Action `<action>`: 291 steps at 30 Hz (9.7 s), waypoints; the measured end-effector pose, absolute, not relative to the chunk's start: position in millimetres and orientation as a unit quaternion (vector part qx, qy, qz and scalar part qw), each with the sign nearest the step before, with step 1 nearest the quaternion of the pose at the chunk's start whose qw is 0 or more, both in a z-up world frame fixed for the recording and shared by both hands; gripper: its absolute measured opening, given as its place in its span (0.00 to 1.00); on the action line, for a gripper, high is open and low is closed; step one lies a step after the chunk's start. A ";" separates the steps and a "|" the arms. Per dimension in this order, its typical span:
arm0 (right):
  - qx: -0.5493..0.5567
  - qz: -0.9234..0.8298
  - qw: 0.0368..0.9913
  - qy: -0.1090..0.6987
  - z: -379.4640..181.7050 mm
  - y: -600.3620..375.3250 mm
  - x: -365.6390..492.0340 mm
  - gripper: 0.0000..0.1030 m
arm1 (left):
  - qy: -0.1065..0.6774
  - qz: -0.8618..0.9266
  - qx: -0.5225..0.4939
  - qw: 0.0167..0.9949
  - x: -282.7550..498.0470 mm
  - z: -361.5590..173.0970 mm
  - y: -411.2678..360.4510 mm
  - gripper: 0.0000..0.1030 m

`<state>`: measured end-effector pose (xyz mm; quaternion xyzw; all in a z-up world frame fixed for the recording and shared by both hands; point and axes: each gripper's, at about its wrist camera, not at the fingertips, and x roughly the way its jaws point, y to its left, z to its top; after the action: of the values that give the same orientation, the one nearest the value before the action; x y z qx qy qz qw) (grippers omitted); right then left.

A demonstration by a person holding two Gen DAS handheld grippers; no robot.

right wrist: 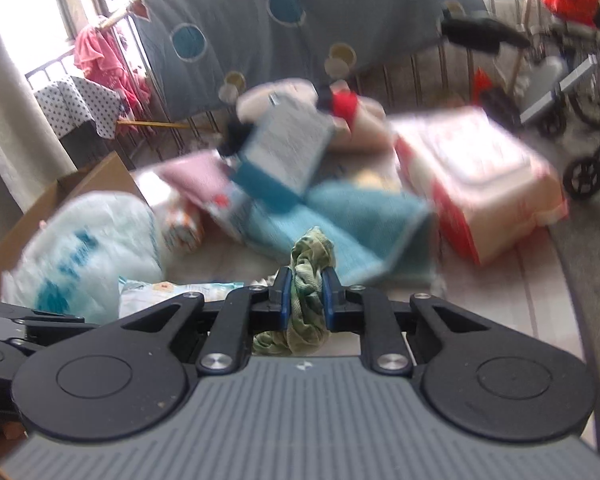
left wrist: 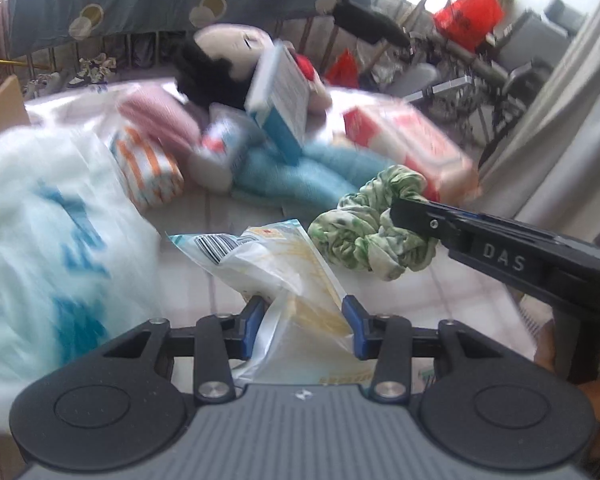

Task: Organize soft objects
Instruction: 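Carry both items into the cardboard box and open both grippers, then withdraw both grippers from the box back toward the pile, then grasp the folded blue towel with the left gripper, then lift the blue towel off the table with the left gripper, then grasp the gold package with the right gripper while left gripper holds the towel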

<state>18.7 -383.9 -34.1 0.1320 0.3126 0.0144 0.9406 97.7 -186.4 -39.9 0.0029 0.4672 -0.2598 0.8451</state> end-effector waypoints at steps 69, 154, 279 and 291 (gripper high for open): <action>-0.074 0.214 0.848 0.479 8.8 5.6 399.5 0.33 | 0.496 -0.112 0.084 0.857 322.8 -36.2 63.9 0.60; 0.142 -0.122 0.936 0.298 -8.1 -412.2 -113.1 0.99 | 0.306 -0.362 0.063 0.878 8.8 -0.7 -181.1 1.00; 0.491 0.086 0.789 0.359 -137.2 -488.0 -7.5 0.68 | 0.489 -0.245 0.133 0.827 79.6 -104.5 -254.8 0.56; 0.203 0.037 0.881 0.425 -79.5 -434.1 119.3 0.67 | 0.498 -0.259 0.031 0.827 88.9 -100.5 -203.6 0.35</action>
<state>119.3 -434.1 -79.5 0.2027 0.4252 0.0374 0.8813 88.9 -203.6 -100.5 0.0307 0.4982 -0.2588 0.8270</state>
